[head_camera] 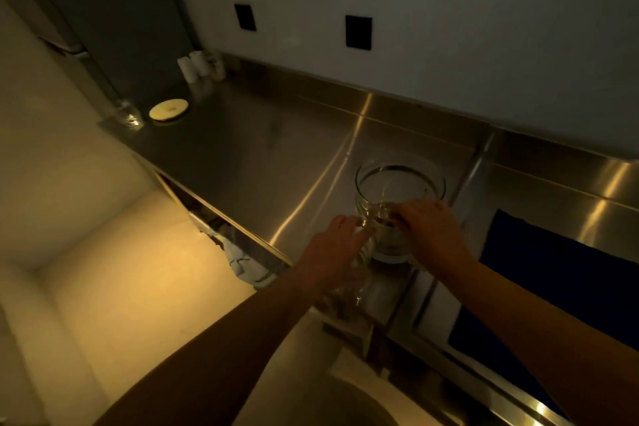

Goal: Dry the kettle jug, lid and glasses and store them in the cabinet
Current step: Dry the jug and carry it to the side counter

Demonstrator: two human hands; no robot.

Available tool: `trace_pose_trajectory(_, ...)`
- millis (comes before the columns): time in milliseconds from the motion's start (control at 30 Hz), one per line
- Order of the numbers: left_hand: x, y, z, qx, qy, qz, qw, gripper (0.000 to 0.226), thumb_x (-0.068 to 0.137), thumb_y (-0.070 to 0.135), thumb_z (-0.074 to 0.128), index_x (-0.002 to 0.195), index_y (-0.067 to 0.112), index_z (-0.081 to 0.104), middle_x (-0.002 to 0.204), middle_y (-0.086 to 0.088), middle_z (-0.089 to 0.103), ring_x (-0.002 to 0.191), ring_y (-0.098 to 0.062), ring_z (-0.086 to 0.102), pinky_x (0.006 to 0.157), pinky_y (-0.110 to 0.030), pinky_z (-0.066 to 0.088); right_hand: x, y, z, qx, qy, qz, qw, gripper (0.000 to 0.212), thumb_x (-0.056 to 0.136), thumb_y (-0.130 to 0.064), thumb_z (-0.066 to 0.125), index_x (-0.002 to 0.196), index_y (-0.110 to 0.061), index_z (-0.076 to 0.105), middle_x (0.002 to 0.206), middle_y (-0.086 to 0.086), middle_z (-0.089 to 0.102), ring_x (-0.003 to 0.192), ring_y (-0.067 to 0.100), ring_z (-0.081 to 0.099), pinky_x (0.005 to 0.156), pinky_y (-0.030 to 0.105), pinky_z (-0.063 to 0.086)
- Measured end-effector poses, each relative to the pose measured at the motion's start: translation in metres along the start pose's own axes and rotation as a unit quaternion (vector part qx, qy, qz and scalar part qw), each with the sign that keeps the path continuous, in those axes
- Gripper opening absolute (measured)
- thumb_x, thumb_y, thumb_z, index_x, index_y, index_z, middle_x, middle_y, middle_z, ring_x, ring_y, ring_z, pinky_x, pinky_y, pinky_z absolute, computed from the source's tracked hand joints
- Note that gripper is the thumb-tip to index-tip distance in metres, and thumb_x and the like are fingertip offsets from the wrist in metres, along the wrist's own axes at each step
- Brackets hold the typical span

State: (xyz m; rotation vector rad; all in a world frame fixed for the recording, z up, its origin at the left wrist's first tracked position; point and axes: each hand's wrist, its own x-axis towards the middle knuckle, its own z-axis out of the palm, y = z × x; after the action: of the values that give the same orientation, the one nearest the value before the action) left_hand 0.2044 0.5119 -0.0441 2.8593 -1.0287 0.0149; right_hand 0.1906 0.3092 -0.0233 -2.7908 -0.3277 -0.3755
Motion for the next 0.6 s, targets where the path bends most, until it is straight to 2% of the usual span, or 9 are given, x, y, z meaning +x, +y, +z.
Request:
trace_pose_trajectory(133, -0.023, -0.07, -0.008, 0.001, -0.003, -0.031, 1.0, 0.077, 0.08, 0.049, 0.065, 0.144, 0.031, 0.026, 0.147, -0.004, 0.027, 0.131, -0.023, 0.024, 0.089, -0.039, 0.045, 0.045, -0.052, 0.029, 0.013, 0.015, -0.039, 0.999, 0.021, 0.081, -0.024, 0.066, 0.101, -0.019, 0.064, 0.093, 0.002, 0.066, 0.088, 0.023, 0.059, 0.085, 0.033, 0.034)
trace_pose_trajectory(333, -0.05, -0.163, -0.02, -0.005, -0.004, -0.091, 0.996, 0.08, 0.079, 0.05, 0.066, 0.145, 0.03, 0.026, 0.147, -0.005, 0.028, 0.134, -0.024, 0.024, 0.095, -0.041, 0.046, 0.115, -0.122, 0.064, 0.036, 0.041, -0.111, 0.992, 0.025, 0.073, -0.017, 0.075, 0.095, -0.015, 0.065, 0.086, 0.005, 0.068, 0.079, 0.024, 0.063, 0.08, 0.035, 0.04)
trace_pose_trajectory(500, -0.058, -0.237, -0.028, -0.019, 0.002, -0.136, 0.991, 0.077, 0.08, 0.049, 0.065, 0.144, 0.029, 0.028, 0.148, -0.006, 0.029, 0.133, -0.024, 0.027, 0.094, -0.04, 0.047, 0.181, -0.172, 0.096, 0.058, 0.013, -0.165, 0.985, 0.035, 0.065, -0.013, 0.082, 0.096, -0.011, 0.066, 0.084, 0.006, 0.068, 0.076, 0.024, 0.064, 0.077, 0.038, 0.045)
trace_pose_trajectory(600, -0.055, -0.292, -0.033, -0.012, 0.003, -0.151, 0.988, 0.078, 0.08, 0.05, 0.065, 0.144, 0.028, 0.028, 0.147, -0.006, 0.031, 0.133, -0.023, 0.028, 0.093, -0.039, 0.048, 0.234, -0.198, 0.123, 0.073, -0.033, -0.167, 0.983, 0.038, 0.07, -0.018, 0.08, 0.104, -0.011, 0.065, 0.092, 0.007, 0.068, 0.085, 0.024, 0.063, 0.083, 0.044, 0.048)
